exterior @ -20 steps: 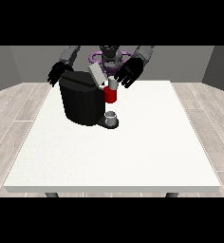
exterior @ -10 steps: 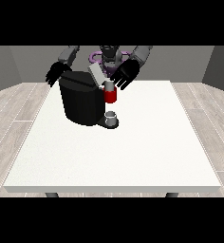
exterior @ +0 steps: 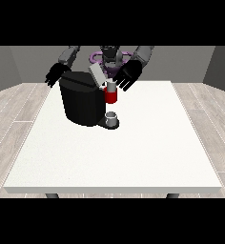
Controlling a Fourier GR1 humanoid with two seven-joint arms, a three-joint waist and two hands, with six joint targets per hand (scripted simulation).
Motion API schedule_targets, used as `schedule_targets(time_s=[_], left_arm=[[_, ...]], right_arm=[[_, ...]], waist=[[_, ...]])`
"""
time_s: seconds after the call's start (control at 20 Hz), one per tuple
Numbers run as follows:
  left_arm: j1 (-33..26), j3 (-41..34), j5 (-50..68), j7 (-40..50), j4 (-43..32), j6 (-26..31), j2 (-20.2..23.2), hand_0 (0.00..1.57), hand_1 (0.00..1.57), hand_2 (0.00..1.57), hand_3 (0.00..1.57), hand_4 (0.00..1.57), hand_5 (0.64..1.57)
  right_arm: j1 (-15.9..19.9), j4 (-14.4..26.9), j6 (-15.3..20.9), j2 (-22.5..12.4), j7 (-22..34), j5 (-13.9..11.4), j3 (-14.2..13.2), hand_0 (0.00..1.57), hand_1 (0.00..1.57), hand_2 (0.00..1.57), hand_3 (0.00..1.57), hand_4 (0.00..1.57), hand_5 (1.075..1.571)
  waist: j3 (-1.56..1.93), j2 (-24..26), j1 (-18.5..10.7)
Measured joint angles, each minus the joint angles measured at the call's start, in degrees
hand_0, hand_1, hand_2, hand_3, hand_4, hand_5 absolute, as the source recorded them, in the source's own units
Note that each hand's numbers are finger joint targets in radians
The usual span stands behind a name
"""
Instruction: Insert the coffee pod into the coffee machine and close the lid
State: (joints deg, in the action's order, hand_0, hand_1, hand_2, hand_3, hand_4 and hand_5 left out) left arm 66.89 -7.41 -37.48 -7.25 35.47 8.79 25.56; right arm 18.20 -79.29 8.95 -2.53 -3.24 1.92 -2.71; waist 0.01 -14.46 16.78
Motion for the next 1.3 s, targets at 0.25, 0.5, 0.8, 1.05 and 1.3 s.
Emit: schedule_targets(time_s=[0.25,0.5,0.8,1.05,1.3], left_arm=[[-0.39,0.24,-0.37,0.21,0.37,-0.88,-1.36,1.22,1.22,1.27,1.17,0.48,1.571],[-0.72,-0.44,-0.37,-0.41,-0.54,-0.96,-0.56,1.2,1.2,1.23,1.09,0.46,1.571],[0.1,0.06,-1.09,-0.64,-0.28,-0.52,-0.42,1.11,1.11,1.15,0.98,0.41,1.571],[0.47,0.53,-1.96,-0.75,-0.38,-0.21,-0.02,1.06,1.06,1.12,0.96,0.37,1.571],[0.23,0.82,-2.59,-0.82,-0.14,-0.86,-0.57,1.02,1.02,1.09,0.9,0.37,1.571]], right_arm=[[-0.05,0.96,-0.69,-0.47,-1.05,0.98,-1.12,0.0,0.0,0.0,0.0,0.45,1.571],[-0.82,-1.05,-0.39,-0.16,0.04,0.33,0.03,0.0,0.0,0.0,0.0,0.44,1.571],[0.44,-0.5,-0.23,-0.87,0.54,0.83,-1.21,0.0,0.0,0.0,0.0,0.36,1.571],[-0.22,-0.15,0.74,0.06,-0.45,0.06,-0.63,0.0,0.0,0.0,0.0,0.4,1.571],[0.05,0.47,0.77,-0.01,-0.93,0.23,-1.0,0.0,0.0,0.0,0.0,0.43,1.571]], waist=[[0.05,-0.18,-0.52],[0.09,-0.37,0.45],[0.09,-1.02,-0.18],[0.09,-1.25,-0.4],[0.08,-0.96,-0.93]])
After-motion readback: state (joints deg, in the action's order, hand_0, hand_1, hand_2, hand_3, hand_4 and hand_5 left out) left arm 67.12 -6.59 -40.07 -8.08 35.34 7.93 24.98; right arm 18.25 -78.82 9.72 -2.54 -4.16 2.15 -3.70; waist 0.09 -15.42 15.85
